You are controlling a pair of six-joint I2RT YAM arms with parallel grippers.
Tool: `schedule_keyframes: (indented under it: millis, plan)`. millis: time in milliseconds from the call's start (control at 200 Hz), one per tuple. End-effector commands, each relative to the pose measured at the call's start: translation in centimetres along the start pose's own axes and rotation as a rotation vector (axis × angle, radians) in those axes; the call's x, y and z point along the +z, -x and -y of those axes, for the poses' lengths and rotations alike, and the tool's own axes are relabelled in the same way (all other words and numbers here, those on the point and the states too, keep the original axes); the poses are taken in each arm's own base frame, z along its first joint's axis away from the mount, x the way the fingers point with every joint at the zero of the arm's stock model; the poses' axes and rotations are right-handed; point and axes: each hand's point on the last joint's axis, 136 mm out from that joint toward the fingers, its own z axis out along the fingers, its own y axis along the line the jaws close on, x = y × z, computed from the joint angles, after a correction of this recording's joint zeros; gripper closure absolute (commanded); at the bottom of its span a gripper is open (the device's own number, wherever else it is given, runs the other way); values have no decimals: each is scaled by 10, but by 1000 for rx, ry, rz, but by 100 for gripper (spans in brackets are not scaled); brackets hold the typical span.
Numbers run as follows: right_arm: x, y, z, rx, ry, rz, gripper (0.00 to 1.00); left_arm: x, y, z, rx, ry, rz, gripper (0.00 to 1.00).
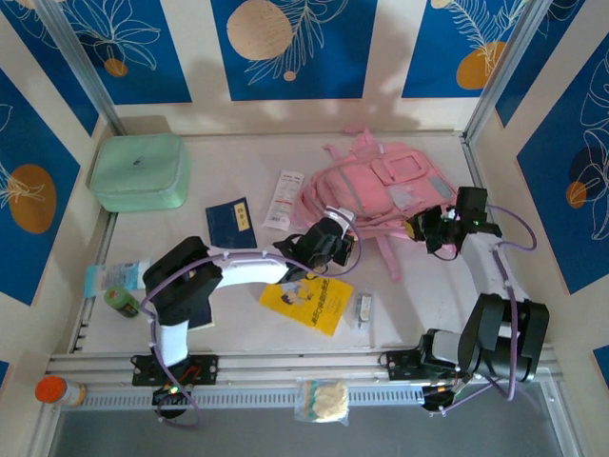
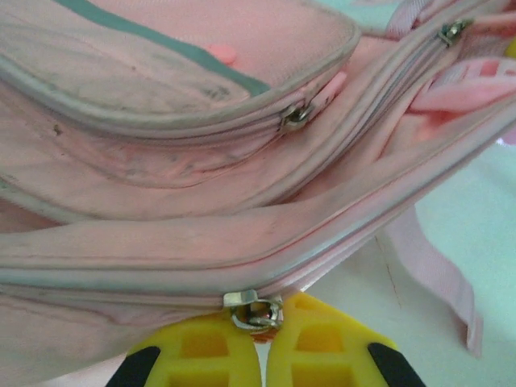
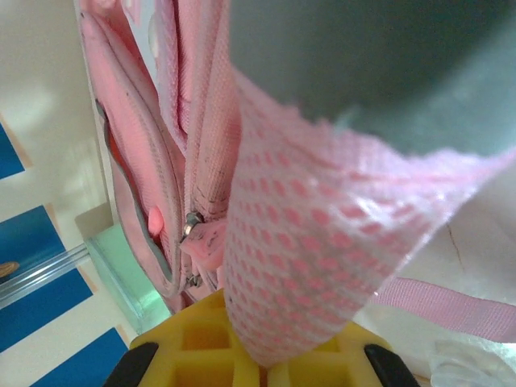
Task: Pack books, pencil case, and school supplies into a backpack
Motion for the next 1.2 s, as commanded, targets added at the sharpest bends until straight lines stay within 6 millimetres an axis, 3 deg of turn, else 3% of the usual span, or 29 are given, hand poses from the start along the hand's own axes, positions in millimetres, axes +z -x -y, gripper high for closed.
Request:
schedule_keyframes:
  millis: [0, 95, 180, 300, 420, 530, 670, 765, 965, 1195]
  plan:
    - [-9, 33, -43, -131, 96, 81, 98, -8, 1, -1, 1, -26, -58, 100]
    - [-3, 44, -50, -141, 79, 55, 81, -4, 10, 15, -12, -83, -78, 100]
    - [-2, 41, -48, -140, 74, 20, 63, -1, 19, 25, -31, -112, -76, 100]
    - [-14, 21, -33, -157, 65, 11, 42, -1, 29, 32, -59, -140, -64, 100]
    - [-13, -18, -23, -150, 101, -93, 33, -2, 33, 48, -36, -208, -75, 100]
    - [-4, -49, -8, -79, 96, -157, 32, -6, 34, 55, -28, -216, -79, 100]
    - [16, -67, 6, -34, 79, -129, 32, -7, 33, 64, -32, -229, -73, 100]
    - [28, -64, 14, -1, 37, -94, 33, -7, 31, 68, -36, -236, -82, 100]
    - [52, -51, 0, -47, 9, -61, 42, -10, 31, 80, -12, -263, -92, 100]
    - [55, -32, -3, -108, -14, -18, 72, -18, 29, 85, -13, -282, -101, 100]
